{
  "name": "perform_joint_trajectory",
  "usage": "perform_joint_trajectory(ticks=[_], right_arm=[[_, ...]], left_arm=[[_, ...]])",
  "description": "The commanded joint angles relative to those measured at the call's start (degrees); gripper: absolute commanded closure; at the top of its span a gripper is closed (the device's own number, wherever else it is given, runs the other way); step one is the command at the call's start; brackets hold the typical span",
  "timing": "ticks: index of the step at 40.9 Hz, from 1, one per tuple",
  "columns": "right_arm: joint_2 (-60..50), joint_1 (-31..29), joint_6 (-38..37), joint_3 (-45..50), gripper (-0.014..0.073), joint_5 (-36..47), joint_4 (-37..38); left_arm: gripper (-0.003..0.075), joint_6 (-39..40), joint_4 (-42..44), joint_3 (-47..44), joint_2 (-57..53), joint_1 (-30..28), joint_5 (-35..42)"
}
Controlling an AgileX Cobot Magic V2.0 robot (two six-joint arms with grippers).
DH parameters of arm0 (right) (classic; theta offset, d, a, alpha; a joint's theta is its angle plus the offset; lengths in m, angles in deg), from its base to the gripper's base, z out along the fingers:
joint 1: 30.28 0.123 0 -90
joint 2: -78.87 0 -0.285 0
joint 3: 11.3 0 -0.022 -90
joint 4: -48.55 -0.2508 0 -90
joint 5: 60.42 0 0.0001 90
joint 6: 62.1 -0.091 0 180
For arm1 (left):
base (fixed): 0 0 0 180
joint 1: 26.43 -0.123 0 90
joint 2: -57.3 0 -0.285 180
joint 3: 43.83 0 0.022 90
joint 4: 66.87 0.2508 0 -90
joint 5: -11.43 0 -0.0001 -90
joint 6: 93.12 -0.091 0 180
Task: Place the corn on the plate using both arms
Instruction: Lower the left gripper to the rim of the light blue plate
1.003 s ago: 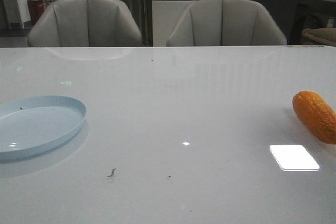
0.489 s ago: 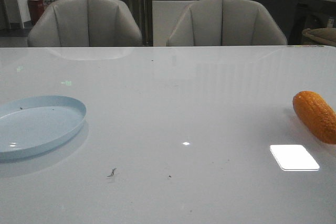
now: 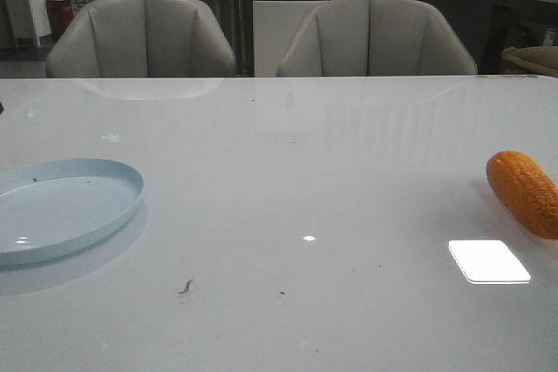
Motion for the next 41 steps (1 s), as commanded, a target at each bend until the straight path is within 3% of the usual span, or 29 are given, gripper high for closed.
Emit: perform_joint_trajectory(ticks=[1, 12, 15, 22, 33, 41], right_arm=[[-0.57, 0.19, -0.02, -1.7, 0.0106, 4.82, 0.49], [-0.57, 0.19, -0.02, -1.7, 0.0106, 4.82, 0.49], [-0.57, 0.19, -0.02, -1.7, 0.0106, 4.82, 0.49], [-0.57, 0.19, -0.02, -1.7, 0.0106, 4.82, 0.49], [-0.57, 0.19, -0.02, -1.7, 0.0106, 4.82, 0.49], [-0.57, 0.19, -0.02, -1.7, 0.0106, 4.82, 0.49]], left_arm=[[0.0241, 0.36, -1.54, 1.74, -0.51, 0.23, 2.24], [0.0287, 0.36, -4.13, 1.74, 2.9, 0.23, 2.27], [0.0361, 0.36, -4.74, 1.74, 2.92, 0.23, 2.06], [0.0634, 0.36, -4.75, 1.74, 2.92, 0.23, 1.64], [0.0625, 0.36, -5.08, 4.45, 2.92, 0.23, -0.76], [0.0625, 0.36, -11.12, 10.74, 2.92, 0.37, -5.31]])
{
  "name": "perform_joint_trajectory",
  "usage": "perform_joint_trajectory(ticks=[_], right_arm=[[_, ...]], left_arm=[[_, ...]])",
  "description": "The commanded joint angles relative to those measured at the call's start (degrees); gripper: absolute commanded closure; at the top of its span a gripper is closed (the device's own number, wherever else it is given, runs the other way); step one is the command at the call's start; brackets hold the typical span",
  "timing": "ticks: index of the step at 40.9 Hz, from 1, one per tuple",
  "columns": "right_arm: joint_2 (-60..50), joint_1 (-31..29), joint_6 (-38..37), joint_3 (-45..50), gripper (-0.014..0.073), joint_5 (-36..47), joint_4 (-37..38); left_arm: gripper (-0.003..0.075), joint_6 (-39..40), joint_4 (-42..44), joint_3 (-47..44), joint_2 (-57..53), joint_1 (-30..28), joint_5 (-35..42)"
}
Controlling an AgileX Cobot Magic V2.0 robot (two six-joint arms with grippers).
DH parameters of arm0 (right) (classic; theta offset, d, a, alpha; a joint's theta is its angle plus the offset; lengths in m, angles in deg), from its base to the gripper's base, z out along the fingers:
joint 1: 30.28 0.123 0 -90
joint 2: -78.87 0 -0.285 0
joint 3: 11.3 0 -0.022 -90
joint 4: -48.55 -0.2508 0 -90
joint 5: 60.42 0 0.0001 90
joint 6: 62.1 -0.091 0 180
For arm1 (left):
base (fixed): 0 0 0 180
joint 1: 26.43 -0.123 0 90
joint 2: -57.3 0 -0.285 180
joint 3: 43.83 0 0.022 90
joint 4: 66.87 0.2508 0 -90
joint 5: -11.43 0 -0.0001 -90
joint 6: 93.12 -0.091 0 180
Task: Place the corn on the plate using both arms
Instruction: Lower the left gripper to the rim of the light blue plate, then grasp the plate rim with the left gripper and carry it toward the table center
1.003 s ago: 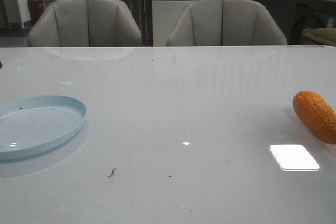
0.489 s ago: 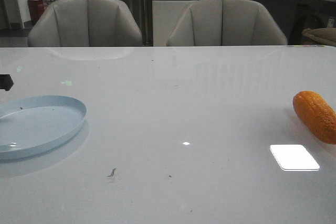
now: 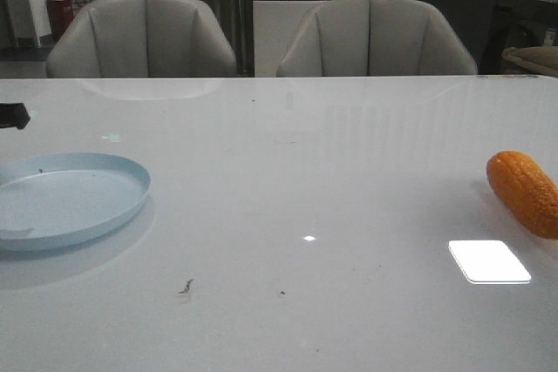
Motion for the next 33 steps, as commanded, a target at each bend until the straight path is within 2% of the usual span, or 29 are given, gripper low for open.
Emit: perform_joint_trajectory(ticks=[1, 17, 33], right_arm=[[-0.57, 0.19, -0.02, -1.7, 0.0106, 4.78, 0.49], [-0.57, 0.19, -0.02, -1.7, 0.0106, 4.78, 0.49], [-0.57, 0.19, -0.02, -1.7, 0.0106, 4.78, 0.49]], left_arm=[[0.0625, 0.36, -3.97, 5.01, -2.64, 0.28, -1.61], [0.0625, 0.36, -8.23, 19.1, -2.64, 7.92, -7.26], [0.0625, 0.36, -10.43, 20.74, -1.78, 19.0, -4.36]])
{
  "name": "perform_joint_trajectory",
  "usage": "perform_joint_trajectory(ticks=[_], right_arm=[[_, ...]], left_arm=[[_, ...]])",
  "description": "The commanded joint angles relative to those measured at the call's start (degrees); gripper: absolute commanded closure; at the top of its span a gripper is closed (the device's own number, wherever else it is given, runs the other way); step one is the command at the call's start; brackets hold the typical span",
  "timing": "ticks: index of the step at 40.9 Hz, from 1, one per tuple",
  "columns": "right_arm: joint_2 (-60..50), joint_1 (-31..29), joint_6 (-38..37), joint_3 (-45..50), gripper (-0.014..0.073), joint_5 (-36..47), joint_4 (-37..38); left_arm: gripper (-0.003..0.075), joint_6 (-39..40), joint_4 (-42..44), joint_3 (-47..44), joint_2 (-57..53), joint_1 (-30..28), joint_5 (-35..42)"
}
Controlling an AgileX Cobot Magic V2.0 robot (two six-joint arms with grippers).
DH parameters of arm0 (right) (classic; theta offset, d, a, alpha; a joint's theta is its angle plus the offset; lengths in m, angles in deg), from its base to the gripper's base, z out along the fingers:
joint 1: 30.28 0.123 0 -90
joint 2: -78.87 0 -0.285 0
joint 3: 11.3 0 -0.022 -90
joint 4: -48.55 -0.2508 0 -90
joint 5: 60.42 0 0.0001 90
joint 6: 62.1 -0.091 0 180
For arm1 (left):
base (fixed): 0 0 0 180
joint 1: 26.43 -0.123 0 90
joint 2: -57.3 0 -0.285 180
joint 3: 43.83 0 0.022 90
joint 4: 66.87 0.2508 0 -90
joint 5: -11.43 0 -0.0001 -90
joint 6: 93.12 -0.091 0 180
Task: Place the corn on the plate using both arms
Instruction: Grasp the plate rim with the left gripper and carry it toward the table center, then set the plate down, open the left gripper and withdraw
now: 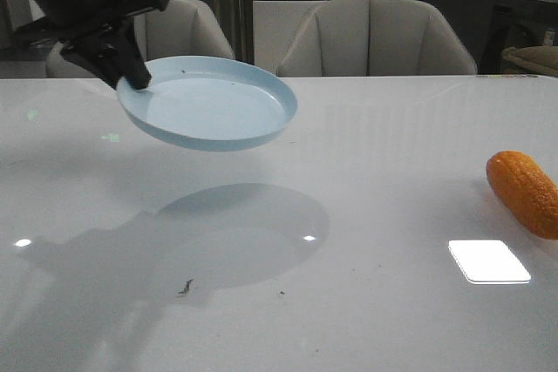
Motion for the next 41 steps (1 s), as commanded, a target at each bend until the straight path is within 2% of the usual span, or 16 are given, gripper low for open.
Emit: perform_joint_trajectory(ticks=[1, 10, 21, 25, 31, 34, 41], right_arm=[[-0.57, 0.19, -0.02, -1.7, 0.0106, 4.78, 0.49], [-0.57, 0.19, -0.02, -1.7, 0.0106, 4.78, 0.49], [-0.57, 0.19, -0.02, -1.7, 0.0106, 4.78, 0.49], [-0.57, 0.19, -0.02, -1.7, 0.0106, 4.78, 0.49], [-0.57, 0.19, -0.02, -1.7, 0.0106, 4.78, 0.49], [-0.57, 0.19, -0.02, -1.7, 0.0106, 4.78, 0.49], [-0.57, 0.19, -0.02, -1.7, 0.0106, 4.78, 0.49]], left_arm=[[0.0625, 0.36, -2.04, 1.97, -2.42, 2.56, 2.59], [0.0625, 0.36, -2.04, 1.97, 1.46, 6.29, 2.19], [0.0606, 0.36, -2.28, 1.97, 6.43, 8.01, 0.56], [0.054, 0.36, -2.13, 1.97, 6.98, 8.14, -0.51], [0.0353, 0.36, -0.89, 1.97, 7.2, 8.14, 0.07], [0.0298, 0.36, -0.5, 1.97, 7.2, 8.14, 1.53], [0.0293, 0.36, -0.39, 6.19, 6.94, 7.07, -1.44]])
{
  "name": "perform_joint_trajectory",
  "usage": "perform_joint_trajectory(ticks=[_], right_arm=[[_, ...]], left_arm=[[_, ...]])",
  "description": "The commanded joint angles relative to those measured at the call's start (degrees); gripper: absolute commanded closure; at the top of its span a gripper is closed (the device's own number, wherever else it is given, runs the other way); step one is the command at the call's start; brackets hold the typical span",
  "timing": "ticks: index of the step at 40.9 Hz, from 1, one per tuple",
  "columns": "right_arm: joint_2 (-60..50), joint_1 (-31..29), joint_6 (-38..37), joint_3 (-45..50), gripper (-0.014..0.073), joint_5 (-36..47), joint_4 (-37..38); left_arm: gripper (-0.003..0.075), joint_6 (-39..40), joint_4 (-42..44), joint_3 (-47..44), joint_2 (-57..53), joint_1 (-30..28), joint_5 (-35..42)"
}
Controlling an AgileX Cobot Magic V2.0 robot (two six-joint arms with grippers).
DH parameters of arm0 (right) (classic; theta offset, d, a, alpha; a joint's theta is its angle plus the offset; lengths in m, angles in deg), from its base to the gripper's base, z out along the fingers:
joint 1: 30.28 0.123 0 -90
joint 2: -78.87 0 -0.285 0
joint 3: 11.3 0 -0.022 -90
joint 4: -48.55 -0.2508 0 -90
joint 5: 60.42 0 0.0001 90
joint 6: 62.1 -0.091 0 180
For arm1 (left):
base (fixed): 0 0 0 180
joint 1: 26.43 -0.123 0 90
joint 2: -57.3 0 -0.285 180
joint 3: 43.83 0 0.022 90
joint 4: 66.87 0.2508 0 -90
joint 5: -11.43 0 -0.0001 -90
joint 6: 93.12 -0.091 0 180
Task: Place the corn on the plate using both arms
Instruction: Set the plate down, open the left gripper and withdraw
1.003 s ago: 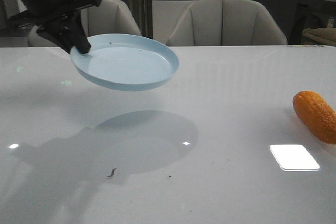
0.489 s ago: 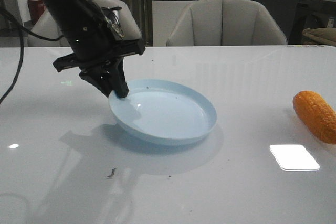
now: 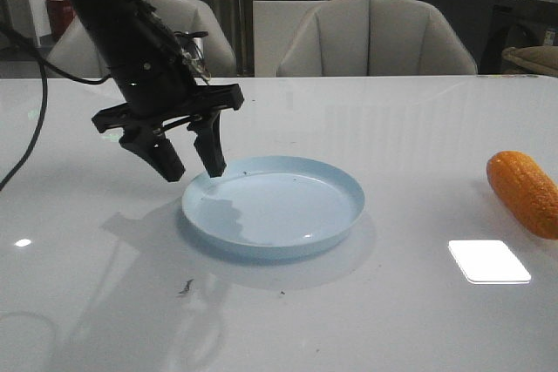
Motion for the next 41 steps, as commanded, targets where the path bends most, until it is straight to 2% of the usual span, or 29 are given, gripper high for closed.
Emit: perform_joint_trajectory(ticks=[1, 8, 15, 21, 26, 30, 33, 36, 41], right_arm=[[-0.57, 0.19, -0.02, -1.7, 0.0106, 4.65, 0.49], [-0.57, 0.19, -0.02, -1.7, 0.0106, 4.47, 0.49], [-0.57, 0.19, -0.02, -1.7, 0.0106, 4.47, 0.49], [-0.57, 0.19, -0.02, -1.7, 0.0106, 4.4, 0.49], [-0.57, 0.19, -0.02, -1.7, 0.0106, 4.34, 0.49], [-0.57, 0.19, -0.02, -1.7, 0.0106, 4.34, 0.49], [-0.57, 0.19, -0.02, -1.7, 0.0106, 4.34, 0.49], [-0.57, 0.19, -0.02, -1.7, 0.0106, 4.34, 0.49], [-0.57, 0.19, -0.02, -1.7, 0.0106, 4.24, 0.49]], left_arm=[[0.0293, 0.36, -1.06, 5.53, -3.66, -0.77, -1.78], [0.0294, 0.36, 0.35, 16.43, -5.46, -3.48, -9.16], [0.0294, 0.36, 7.81, 23.38, -12.14, -6.22, -9.43], [0.0295, 0.36, 11.81, 23.65, -22.16, -9.16, -9.44], [0.0294, 0.36, 20.34, 22.57, -29.71, -11.08, -10.35], [0.0294, 0.74, 26.23, 16.76, -35.17, -12.92, -11.52], [0.0294, 0.98, 27.28, 9.86, -39.34, -14.84, -10.15], [0.0294, 0.98, 26.92, 0.71, -44.12, -16.89, -4.77], [0.0294, 0.98, 25.76, -17.46, -53.62, -18.99, 8.39]])
